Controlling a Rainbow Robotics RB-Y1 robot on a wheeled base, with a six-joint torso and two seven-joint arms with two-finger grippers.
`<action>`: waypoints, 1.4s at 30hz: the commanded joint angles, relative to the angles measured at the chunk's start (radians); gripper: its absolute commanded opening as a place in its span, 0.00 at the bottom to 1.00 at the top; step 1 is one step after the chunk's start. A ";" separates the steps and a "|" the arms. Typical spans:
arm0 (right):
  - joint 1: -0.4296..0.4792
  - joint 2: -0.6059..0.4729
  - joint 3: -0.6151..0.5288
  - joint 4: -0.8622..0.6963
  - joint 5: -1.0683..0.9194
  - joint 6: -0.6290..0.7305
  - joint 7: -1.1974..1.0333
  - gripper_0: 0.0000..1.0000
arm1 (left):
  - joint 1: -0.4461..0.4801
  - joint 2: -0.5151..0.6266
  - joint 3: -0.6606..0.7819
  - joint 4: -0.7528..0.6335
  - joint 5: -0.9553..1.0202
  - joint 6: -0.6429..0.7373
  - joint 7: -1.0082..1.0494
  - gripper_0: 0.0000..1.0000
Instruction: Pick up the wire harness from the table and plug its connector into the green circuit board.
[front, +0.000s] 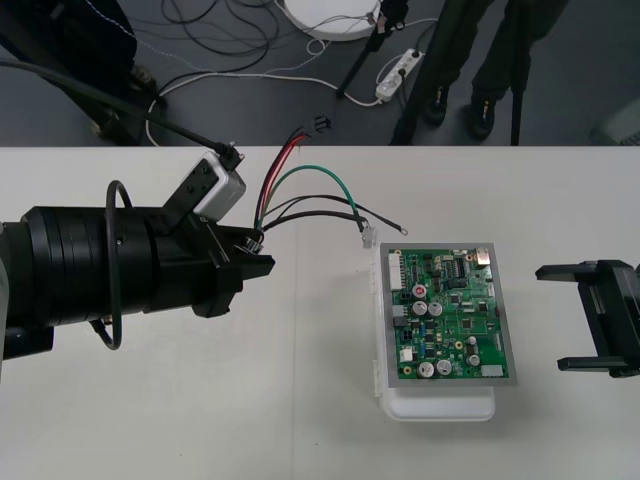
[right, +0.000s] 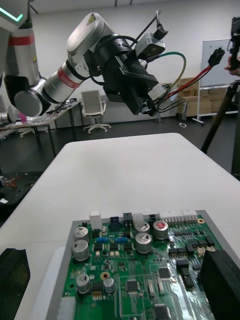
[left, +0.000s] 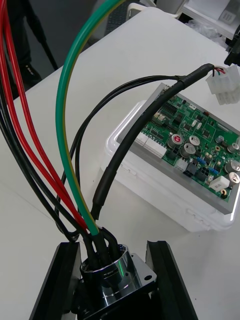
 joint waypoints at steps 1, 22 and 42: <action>-0.019 -0.037 0.006 -0.084 0.014 -0.005 -0.133 1.00 | 0.022 -0.006 0.024 -0.059 0.011 0.060 -0.078 0.00; -0.010 -0.108 -0.150 -0.414 0.063 0.242 -0.627 1.00 | -0.082 0.005 -0.118 -0.059 -0.067 0.125 -0.179 0.00; 0.458 0.004 -0.830 -0.839 0.258 0.541 -1.161 1.00 | -0.122 0.118 -0.195 -0.061 -0.036 0.254 -0.373 0.00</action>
